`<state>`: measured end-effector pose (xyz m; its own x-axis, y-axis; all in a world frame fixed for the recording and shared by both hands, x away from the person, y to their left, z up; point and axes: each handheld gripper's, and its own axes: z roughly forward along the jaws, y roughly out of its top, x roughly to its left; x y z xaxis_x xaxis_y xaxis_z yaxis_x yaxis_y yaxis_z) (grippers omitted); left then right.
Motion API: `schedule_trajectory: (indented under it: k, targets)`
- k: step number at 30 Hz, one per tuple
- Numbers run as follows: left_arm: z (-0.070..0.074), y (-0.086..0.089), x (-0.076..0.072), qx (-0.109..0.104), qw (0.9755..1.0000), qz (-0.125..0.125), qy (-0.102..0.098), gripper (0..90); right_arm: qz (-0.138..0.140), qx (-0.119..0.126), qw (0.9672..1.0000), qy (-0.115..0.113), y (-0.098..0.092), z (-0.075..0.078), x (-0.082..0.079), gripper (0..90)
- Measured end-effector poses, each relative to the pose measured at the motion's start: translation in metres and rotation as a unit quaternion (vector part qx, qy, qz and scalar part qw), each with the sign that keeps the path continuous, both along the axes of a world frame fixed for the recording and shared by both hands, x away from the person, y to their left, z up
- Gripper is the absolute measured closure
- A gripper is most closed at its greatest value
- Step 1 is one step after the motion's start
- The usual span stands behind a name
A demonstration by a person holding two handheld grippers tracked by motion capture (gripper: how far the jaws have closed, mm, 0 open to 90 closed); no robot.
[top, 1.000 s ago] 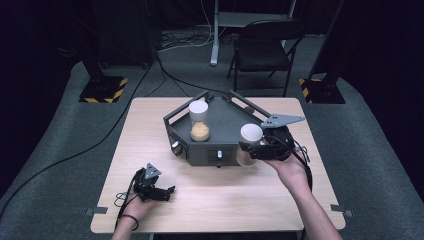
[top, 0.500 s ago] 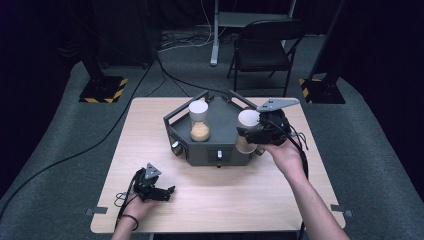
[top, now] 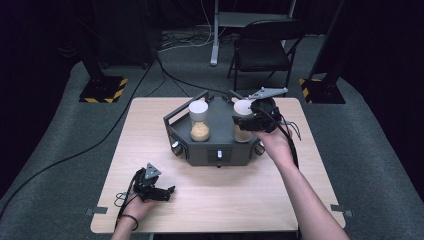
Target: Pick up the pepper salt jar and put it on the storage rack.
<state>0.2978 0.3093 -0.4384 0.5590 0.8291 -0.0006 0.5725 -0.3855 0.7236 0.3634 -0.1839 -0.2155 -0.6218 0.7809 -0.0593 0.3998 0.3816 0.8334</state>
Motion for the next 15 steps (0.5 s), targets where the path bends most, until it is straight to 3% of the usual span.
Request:
schedule_trajectory:
  k: [15]
  targets:
    - [0.000, 0.000, 0.000, 0.001, 1.0000, -0.001, 0.000, 0.3, -0.022, -0.004, 0.9996, 0.014, 0.019, -0.014, 0.023, 32.9]
